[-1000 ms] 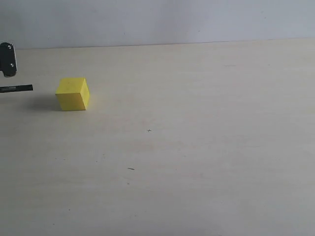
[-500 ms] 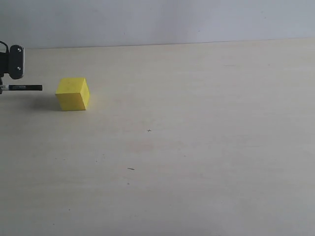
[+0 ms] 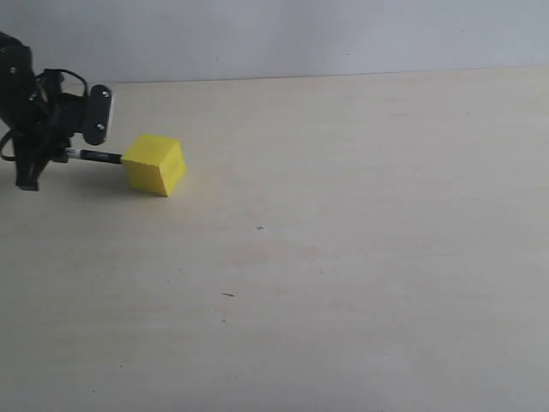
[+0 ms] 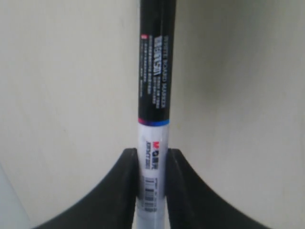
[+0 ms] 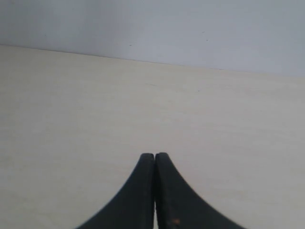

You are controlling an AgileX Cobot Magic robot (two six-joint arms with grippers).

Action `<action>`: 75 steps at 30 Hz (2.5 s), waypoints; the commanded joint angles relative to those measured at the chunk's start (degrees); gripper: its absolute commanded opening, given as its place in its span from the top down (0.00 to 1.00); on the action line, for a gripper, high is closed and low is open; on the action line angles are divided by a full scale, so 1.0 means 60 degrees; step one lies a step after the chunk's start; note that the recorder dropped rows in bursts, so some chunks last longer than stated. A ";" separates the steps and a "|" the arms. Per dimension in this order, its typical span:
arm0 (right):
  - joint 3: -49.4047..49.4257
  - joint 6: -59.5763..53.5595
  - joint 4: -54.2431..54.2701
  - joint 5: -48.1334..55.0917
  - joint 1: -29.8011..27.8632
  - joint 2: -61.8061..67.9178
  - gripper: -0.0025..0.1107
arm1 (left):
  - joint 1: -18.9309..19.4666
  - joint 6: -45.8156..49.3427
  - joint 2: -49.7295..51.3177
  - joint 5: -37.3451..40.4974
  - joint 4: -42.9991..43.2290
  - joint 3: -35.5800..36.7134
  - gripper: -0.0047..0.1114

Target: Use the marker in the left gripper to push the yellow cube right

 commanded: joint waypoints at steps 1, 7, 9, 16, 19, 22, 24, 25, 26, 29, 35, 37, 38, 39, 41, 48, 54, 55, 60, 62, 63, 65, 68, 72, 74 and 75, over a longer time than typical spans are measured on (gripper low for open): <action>0.0047 -0.0060 -0.0004 -0.0064 -0.0041 -0.0052 0.98 | -0.0633 -0.0940 0.0002 0.0347 0.0212 -0.0344 0.96; 0.0047 -0.0060 -0.0004 -0.0064 -0.0041 -0.0052 0.98 | -0.0113 -0.0986 0.0002 0.1464 0.0344 -0.0389 0.96; 0.0047 -0.0060 -0.0004 -0.0064 -0.0041 -0.0052 0.98 | -0.0019 -0.0969 0.0002 0.1452 0.0344 -0.0389 0.96; 0.0047 -0.0060 -0.0004 -0.0174 -0.0039 -0.0052 0.98 | -0.0697 -0.0604 0.0002 0.1627 -0.0287 -0.0389 0.96; 0.0047 -0.0060 -0.0004 -0.0127 -0.0039 -0.0052 0.98 | -0.1420 -0.0632 0.0002 0.1465 -0.0427 -0.0389 0.96; 0.0047 -0.0060 -0.0004 -0.0127 -0.0039 -0.0052 0.98 | -0.2147 -0.0646 0.0002 0.1250 -0.0495 -0.0389 0.96; 0.0047 -0.0060 -0.0004 -0.0127 -0.0039 -0.0052 0.98 | -0.2349 -0.0646 0.0002 0.1249 -0.0496 -0.0389 0.96; 0.0047 -0.0060 -0.0004 -0.0127 -0.0039 -0.0052 0.98 | -0.2349 -0.0646 0.0002 0.1249 -0.0496 -0.0389 0.96; 0.0047 -0.0060 -0.0004 -0.0127 -0.0039 -0.0052 0.98 | -0.2349 -0.0646 0.0002 0.1249 -0.0496 -0.0389 0.96; 0.0047 -0.0060 -0.0004 -0.0127 -0.0039 -0.0052 0.98 | -0.2100 -0.0990 0.0002 0.1355 -0.0474 -0.0389 0.96; 0.0047 -0.0060 -0.0004 -0.0127 -0.0039 -0.0052 0.98 | -0.1556 -0.1183 0.0002 0.1788 -0.0474 -0.0389 0.96; 0.0047 -0.0060 -0.0004 -0.0127 -0.0039 -0.0052 0.98 | -0.1395 -0.1183 0.0002 0.1700 -0.0454 -0.0389 0.96; 0.0047 -0.0060 -0.0004 -0.0127 -0.0039 -0.0052 0.98 | -0.1338 -0.1183 0.0002 0.1580 -0.0457 -0.0389 0.96; 0.0047 -0.0060 -0.0004 -0.0127 -0.0039 -0.0052 0.98 | -0.1283 -0.1183 0.0002 0.1438 -0.0449 -0.0389 0.96; 0.0047 -0.0060 -0.0004 -0.0127 -0.0039 -0.0052 0.98 | -0.1212 -0.1511 0.0026 0.1037 -0.0389 -0.0389 0.96; 0.0047 -0.0060 -0.0004 -0.0127 -0.0039 -0.0052 0.98 | -0.2032 -0.1707 0.0839 0.1563 -0.0750 -0.1334 0.96; 0.0047 -0.0060 -0.0004 -0.0112 0.0197 -0.0052 0.98 | -0.2491 -0.1454 0.0629 0.2760 -0.0251 -0.1313 0.96; 0.0047 -0.0060 -0.0004 -0.0112 0.0197 -0.0052 0.98 | -0.2327 -0.1586 0.0543 0.2760 -0.0290 -0.1313 0.96; 0.0047 -0.0060 -0.0004 -0.0112 0.0197 -0.0052 0.98 | -0.2050 -0.1720 0.0442 0.2616 -0.0330 -0.1313 0.96; 0.0047 -0.0060 -0.0004 -0.0112 0.0197 -0.0052 0.98 | -0.2050 -0.1720 0.0459 0.2211 -0.0578 -0.1313 0.96; 0.0047 -0.0060 -0.0004 -0.0112 0.0197 -0.0052 0.98 | -0.2050 -0.1720 0.0459 0.1964 -0.0851 -0.1313 0.96; 0.0047 -0.0060 -0.0004 -0.0112 0.0197 -0.0052 0.98 | -0.2075 -0.1720 0.0459 0.1583 -0.1134 -0.1313 0.96; 0.0047 -0.0060 -0.0004 -0.0112 0.0197 -0.0052 0.98 | -0.2356 -0.1720 0.0477 0.1199 -0.1152 -0.1313 0.96; 0.0047 -0.0060 -0.0004 -0.0112 0.0197 -0.0052 0.98 | -0.2476 -0.1720 0.0477 0.1379 -0.1152 -0.1313 0.96; 0.0047 -0.0060 -0.0004 -0.0112 0.0197 -0.0052 0.98 | -0.2263 -0.1720 0.0477 0.1709 -0.1152 -0.1313 0.96; 0.0047 -0.0060 -0.0004 -0.0112 0.0197 -0.0052 0.98 | -0.2206 -0.1720 0.0477 0.1776 -0.1152 -0.1313 0.96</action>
